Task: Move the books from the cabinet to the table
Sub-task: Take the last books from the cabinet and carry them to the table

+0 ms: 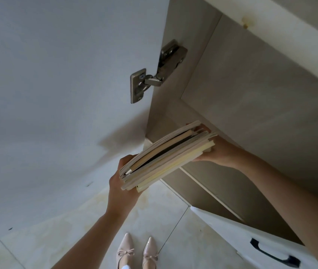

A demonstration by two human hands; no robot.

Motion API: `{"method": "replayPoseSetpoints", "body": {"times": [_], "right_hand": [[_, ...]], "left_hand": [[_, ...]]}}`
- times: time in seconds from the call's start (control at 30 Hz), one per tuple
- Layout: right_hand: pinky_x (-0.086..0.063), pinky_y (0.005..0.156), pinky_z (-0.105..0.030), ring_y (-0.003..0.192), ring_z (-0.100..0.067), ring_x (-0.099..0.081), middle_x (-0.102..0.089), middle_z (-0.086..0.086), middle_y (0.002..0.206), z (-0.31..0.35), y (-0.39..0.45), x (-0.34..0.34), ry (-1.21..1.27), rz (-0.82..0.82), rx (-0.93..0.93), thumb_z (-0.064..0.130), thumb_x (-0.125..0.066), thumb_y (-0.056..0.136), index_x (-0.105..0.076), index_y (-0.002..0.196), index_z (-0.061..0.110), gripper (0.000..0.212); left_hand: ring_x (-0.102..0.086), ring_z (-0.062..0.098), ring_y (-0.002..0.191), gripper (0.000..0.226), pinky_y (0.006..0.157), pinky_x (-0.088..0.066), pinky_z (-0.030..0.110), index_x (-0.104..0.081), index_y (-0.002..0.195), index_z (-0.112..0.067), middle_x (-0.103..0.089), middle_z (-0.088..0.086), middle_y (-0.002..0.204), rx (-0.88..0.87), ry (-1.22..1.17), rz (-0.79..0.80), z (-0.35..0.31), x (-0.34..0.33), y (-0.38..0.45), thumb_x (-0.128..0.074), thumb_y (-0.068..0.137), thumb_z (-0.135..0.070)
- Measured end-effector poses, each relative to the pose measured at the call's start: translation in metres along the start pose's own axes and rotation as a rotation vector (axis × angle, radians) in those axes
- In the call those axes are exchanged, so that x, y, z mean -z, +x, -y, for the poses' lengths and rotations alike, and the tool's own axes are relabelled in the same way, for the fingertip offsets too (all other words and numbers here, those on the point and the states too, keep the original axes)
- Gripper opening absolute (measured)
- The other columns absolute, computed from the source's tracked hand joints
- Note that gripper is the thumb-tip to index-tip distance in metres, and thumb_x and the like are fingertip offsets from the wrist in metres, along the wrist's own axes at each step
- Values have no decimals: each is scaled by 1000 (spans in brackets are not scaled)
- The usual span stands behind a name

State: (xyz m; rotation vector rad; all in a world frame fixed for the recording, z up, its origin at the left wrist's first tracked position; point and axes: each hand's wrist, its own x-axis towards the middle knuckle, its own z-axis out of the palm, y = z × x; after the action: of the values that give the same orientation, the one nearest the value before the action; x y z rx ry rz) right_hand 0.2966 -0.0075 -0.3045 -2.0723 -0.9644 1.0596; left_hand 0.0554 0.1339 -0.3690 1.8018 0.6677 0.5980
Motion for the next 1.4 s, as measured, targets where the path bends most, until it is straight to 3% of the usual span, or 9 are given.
{"method": "replayPoseSetpoints", "body": {"times": [0.3, 0.4, 0.47, 0.6, 0.8, 0.93, 1.07, 1.23, 1.4], "right_hand": [[-47, 103, -36, 113, -6, -60, -66, 4, 117, -11, 1, -22, 2, -209, 8, 15, -90, 59, -59, 121, 16, 70], [-44, 106, -38, 115, -1, -57, -63, 7, 118, -11, -11, -27, 65, -249, -15, 12, -90, 58, -54, 125, 15, 77], [-44, 105, -46, 117, -9, -58, -64, 1, 118, -7, -27, -33, 114, -247, -19, 21, -91, 55, -53, 125, 12, 80], [-43, 103, -55, 120, -24, -57, -64, -6, 122, 13, -73, -44, 222, -253, -54, 42, -92, 49, -54, 125, 18, 88], [-51, 87, -18, 108, -1, -62, -68, 19, 112, 91, -147, -50, 323, -199, -114, 7, -84, 66, -51, 119, 29, 66], [-55, 88, -32, 102, -8, -67, -69, 8, 111, 144, -191, -70, 485, -196, -170, 30, -77, 71, -53, 120, 22, 54], [-57, 79, -23, 95, -6, -69, -71, 7, 107, 191, -223, -95, 563, -212, -190, 26, -71, 82, -59, 116, 19, 36], [-50, 62, -9, 76, 7, -67, -69, 5, 100, 230, -254, -118, 616, -176, -151, 24, -72, 82, -61, 102, 31, 24], [-56, 83, -24, 94, 1, -68, -71, 14, 106, 253, -283, -123, 538, 19, -16, 25, -72, 84, -57, 113, 39, 36]], "left_hand": [[-64, 0, 93, 64, 77, -58, 24, -60, 116, -18, -63, -30, 99, 108, 93, 36, -10, 6, 5, -90, 60, -12], [-55, 5, 53, 36, 55, -45, 21, -61, 75, -15, -56, -23, 52, 199, 162, 28, -23, 8, 3, -92, 57, -13], [-46, 6, 39, 49, 50, -37, 23, -44, 54, -19, -45, -19, 33, 253, 156, 65, -36, 14, -4, -91, 57, -7], [-63, -11, 75, 58, 61, -42, 3, -67, 100, -25, -68, -31, 77, 304, 85, 166, -49, 38, -25, -92, 48, -25], [-70, 8, 85, 67, 69, -56, 23, -61, 95, -46, -74, -8, 94, 424, -208, 205, -128, 100, -60, -88, 37, -24], [-72, 23, 80, 72, 63, -58, 34, -57, 112, -28, -76, 8, 94, 639, -514, 5, -181, 131, -105, -79, 51, 3], [-72, 29, 83, 65, 65, -59, 42, -54, 123, -30, -76, 7, 97, 741, -541, -157, -222, 154, -153, -66, 77, 14], [-73, 29, 79, 61, 59, -58, 38, -50, 132, -33, -75, 12, 101, 819, -552, -366, -256, 179, -210, -59, 86, 6], [-73, 27, 88, 59, 62, -59, 36, -50, 135, -26, -71, 10, 112, 781, -539, -534, -286, 183, -259, -69, 82, -8]]}}
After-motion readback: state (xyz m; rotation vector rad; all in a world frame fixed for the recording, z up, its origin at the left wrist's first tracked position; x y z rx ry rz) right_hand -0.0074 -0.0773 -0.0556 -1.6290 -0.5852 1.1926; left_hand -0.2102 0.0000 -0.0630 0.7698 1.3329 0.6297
